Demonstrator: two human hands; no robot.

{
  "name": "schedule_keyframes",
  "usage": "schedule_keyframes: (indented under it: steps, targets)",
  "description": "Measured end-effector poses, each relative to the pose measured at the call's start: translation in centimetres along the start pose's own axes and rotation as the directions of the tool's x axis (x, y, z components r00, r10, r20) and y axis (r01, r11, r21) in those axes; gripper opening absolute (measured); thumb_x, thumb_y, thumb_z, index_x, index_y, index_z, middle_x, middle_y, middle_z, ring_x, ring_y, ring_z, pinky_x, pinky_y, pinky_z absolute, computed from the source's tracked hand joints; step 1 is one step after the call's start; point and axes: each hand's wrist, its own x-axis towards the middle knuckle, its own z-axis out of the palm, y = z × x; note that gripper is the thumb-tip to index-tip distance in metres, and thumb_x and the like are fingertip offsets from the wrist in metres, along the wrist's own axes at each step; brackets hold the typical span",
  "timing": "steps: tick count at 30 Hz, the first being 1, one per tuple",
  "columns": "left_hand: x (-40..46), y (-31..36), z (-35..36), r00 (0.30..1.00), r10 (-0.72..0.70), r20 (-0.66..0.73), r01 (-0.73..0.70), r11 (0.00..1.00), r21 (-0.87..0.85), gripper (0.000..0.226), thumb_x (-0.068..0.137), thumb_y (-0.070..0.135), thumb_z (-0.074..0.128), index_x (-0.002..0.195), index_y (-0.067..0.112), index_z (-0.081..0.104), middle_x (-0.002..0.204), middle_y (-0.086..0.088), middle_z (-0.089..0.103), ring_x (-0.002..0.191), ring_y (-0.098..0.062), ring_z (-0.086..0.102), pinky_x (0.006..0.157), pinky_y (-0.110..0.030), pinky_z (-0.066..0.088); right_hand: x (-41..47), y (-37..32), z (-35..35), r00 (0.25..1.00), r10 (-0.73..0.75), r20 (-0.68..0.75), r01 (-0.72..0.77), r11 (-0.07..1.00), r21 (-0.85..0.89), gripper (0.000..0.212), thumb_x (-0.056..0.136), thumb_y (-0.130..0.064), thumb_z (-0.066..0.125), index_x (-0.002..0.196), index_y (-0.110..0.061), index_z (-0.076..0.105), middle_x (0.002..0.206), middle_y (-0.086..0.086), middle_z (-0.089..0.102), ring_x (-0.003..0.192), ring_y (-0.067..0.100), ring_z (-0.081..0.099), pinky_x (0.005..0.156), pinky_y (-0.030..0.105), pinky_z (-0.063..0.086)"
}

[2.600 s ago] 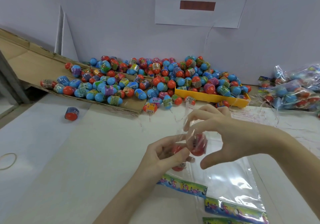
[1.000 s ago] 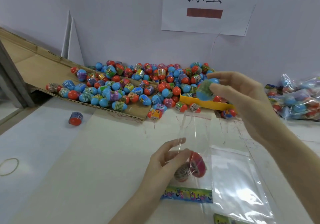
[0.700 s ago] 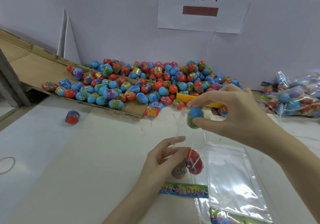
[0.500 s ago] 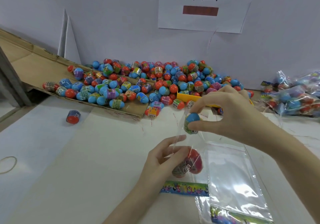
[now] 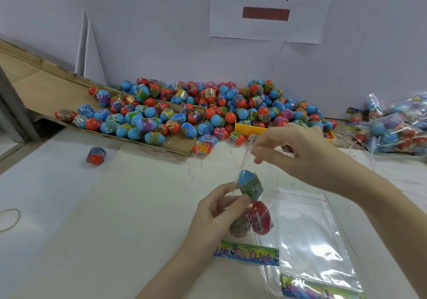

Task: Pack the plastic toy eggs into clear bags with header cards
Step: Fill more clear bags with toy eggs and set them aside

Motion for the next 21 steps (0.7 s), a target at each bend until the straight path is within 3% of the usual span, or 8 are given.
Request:
schedule_keyframes:
  steps: [3,7,11,13,15,18,21]
  targets:
    - [0.0,-0.1,-0.1,1.000,0.001,-0.012,-0.002,1.000,-0.007,0.037,0.058,0.039,0.064,0.093,0.027,0.068,0.087,-0.002,0.074,0.077,-0.008,0.069,0.061,-0.016,0.052,-0.2,-0.2,0.2,0.997,0.002,0.074,0.003,0.998,-0.069,0.035,0.064,-0.066,0.025,0.079,-0.047,0.050,0.082,-0.028,0.059,0.094,-0.001,0.044,0.080,0.032,0.021]
    - [0.1,-0.2,0.1,0.999,0.033,-0.025,-0.032,0.999,0.024,0.035,0.062,0.034,0.065,0.096,0.025,0.066,0.085,0.002,0.075,0.079,-0.009,0.070,0.059,-0.017,0.053,-0.4,-0.1,0.9,0.978,-0.005,0.208,0.031,0.992,-0.123,0.056,0.052,-0.076,0.020,0.093,-0.051,0.049,0.085,-0.030,0.057,0.102,-0.002,0.036,0.081,0.031,0.016]
    - [0.1,-0.3,0.2,0.995,0.090,-0.045,-0.087,0.994,0.071,0.041,0.062,0.034,0.067,0.102,0.024,0.063,0.082,0.005,0.074,0.077,-0.007,0.070,0.061,-0.014,0.051,-0.3,-0.1,2.0,0.979,-0.006,0.203,0.073,0.944,-0.322,0.093,0.040,-0.083,0.007,0.113,-0.043,0.050,0.096,-0.022,0.061,0.099,0.003,0.032,0.067,0.030,0.008]
    - [0.0,-0.4,0.3,0.993,0.108,-0.052,-0.103,0.990,0.092,0.043,0.060,0.036,0.067,0.101,0.026,0.062,0.079,0.007,0.074,0.077,-0.006,0.070,0.063,-0.014,0.051,-0.3,-0.2,2.6,0.982,0.006,0.187,0.069,0.917,-0.392,0.098,0.039,-0.082,0.003,0.115,-0.041,0.050,0.099,-0.018,0.060,0.096,0.004,0.029,0.063,0.029,0.005]
    - [0.0,-0.5,0.4,0.991,0.111,-0.069,-0.104,0.990,0.093,0.036,0.062,0.032,0.070,0.098,0.028,0.063,0.079,0.005,0.073,0.074,-0.008,0.069,0.064,-0.016,0.052,-0.4,-0.4,3.0,0.987,0.001,0.161,0.062,0.919,-0.388,0.083,0.052,-0.084,0.011,0.109,-0.040,0.053,0.094,-0.017,0.061,0.091,0.003,0.027,0.063,0.028,0.005]
    - [0.1,-0.6,0.2,0.993,0.086,-0.085,-0.077,0.991,0.110,0.032,0.071,0.011,0.075,0.094,0.031,0.064,0.079,0.004,0.073,0.071,-0.013,0.065,0.065,-0.019,0.054,-0.4,-0.6,3.2,0.993,0.022,0.120,0.006,0.975,-0.223,0.029,0.078,-0.067,0.042,0.085,-0.041,0.054,0.083,-0.021,0.062,0.088,-0.002,0.031,0.065,0.031,0.009]
    - [0.0,-0.7,0.2,0.996,0.046,-0.076,-0.036,0.991,0.128,0.046,0.066,0.008,0.082,0.100,0.031,0.061,0.086,0.006,0.074,0.077,-0.008,0.069,0.066,-0.018,0.054,-0.7,-0.5,3.6,0.990,0.052,0.129,-0.043,0.996,-0.076,0.016,0.081,-0.055,0.048,0.074,-0.041,0.045,0.083,-0.021,0.059,0.093,-0.003,0.034,0.070,0.032,0.012]
